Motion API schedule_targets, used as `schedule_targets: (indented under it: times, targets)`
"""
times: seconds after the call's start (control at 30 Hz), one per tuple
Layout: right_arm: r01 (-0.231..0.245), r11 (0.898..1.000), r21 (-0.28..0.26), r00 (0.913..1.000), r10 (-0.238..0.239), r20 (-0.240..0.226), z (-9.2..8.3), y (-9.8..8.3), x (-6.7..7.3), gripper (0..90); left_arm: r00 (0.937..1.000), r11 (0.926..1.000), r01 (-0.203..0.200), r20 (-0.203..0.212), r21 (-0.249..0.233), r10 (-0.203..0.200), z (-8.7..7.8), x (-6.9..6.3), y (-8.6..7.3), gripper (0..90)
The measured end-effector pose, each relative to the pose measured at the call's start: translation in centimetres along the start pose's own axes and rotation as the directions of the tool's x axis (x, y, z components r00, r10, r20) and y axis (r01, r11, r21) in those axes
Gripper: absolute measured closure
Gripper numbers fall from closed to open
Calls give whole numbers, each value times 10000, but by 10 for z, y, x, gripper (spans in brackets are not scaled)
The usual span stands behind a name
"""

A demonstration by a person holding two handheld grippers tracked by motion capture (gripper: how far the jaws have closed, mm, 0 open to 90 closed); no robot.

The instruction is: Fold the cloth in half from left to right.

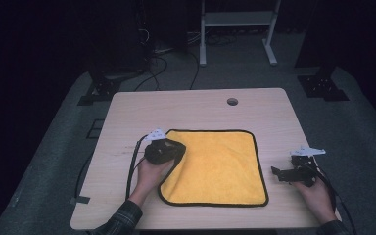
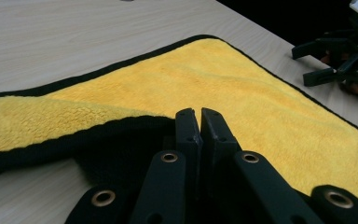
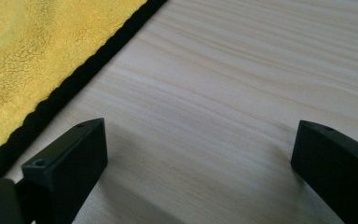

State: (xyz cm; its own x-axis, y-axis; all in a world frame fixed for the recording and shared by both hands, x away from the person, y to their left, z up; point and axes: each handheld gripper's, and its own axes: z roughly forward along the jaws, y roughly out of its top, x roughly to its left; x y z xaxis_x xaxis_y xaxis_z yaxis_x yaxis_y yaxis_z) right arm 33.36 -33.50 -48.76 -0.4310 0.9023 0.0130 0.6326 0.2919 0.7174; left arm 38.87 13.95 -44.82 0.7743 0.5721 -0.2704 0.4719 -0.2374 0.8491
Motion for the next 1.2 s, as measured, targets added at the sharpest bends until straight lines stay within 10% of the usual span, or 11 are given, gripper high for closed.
schedule_targets:
  times: [1.2]
  targets:
    - [-2,10000,1,10000,2,-1,0,0,0,28,9825,9997,-239,1852,110,215,94,-45,35,860]
